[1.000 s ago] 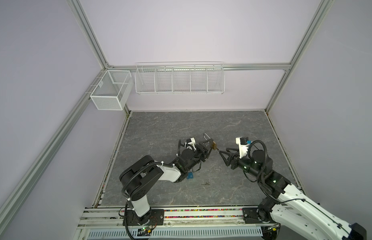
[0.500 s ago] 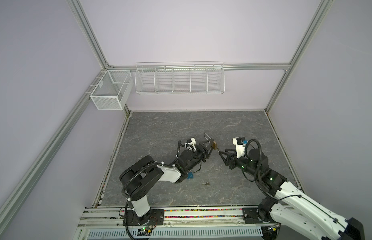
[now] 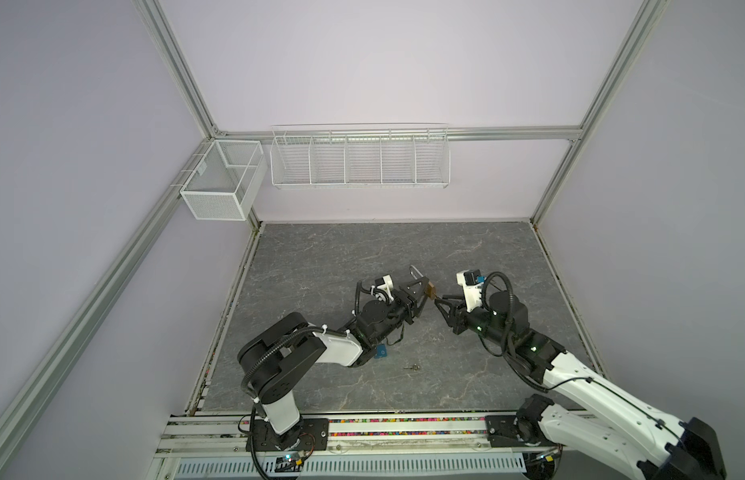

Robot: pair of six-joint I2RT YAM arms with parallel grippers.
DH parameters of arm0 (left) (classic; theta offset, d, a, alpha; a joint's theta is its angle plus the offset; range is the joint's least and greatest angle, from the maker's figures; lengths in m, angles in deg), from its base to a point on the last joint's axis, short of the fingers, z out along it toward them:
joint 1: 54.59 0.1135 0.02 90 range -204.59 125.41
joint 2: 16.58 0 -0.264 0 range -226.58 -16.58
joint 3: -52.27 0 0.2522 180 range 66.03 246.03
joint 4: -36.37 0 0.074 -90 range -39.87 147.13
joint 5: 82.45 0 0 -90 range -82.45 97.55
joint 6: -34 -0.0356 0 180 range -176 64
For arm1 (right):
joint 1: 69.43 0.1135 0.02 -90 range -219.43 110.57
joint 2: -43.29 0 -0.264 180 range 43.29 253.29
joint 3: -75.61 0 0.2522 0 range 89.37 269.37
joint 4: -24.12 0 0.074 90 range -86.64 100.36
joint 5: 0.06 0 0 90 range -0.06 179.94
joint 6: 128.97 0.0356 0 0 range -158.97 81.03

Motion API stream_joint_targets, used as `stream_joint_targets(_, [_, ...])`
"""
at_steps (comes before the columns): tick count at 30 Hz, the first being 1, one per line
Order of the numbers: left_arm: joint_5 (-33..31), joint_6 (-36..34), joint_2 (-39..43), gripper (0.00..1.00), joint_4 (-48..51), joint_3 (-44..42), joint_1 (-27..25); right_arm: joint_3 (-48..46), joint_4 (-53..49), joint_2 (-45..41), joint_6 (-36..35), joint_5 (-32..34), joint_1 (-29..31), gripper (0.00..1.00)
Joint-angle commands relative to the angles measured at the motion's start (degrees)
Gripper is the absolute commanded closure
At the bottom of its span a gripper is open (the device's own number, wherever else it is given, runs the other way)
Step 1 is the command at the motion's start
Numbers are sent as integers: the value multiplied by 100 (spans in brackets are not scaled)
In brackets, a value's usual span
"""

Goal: Unlock with the key

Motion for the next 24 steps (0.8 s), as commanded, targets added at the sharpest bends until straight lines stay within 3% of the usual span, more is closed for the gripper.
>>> stream_joint_targets(1, [-15,63,253,100,-523,38,-32,91,144,13,-79,-78,3,69])
stream_joint_targets(8, [-29,63,246,100,-514,55,-36,143,100,52,-79,-82,6,74])
stream_joint_targets(14, [-74,38,300,100,-421,72,-53,205,92,153,-26,-61,6,93])
stream_joint_targets(24, [-77,-248,420,100,59,135,-66,652,-616,261,-38,93,2,93])
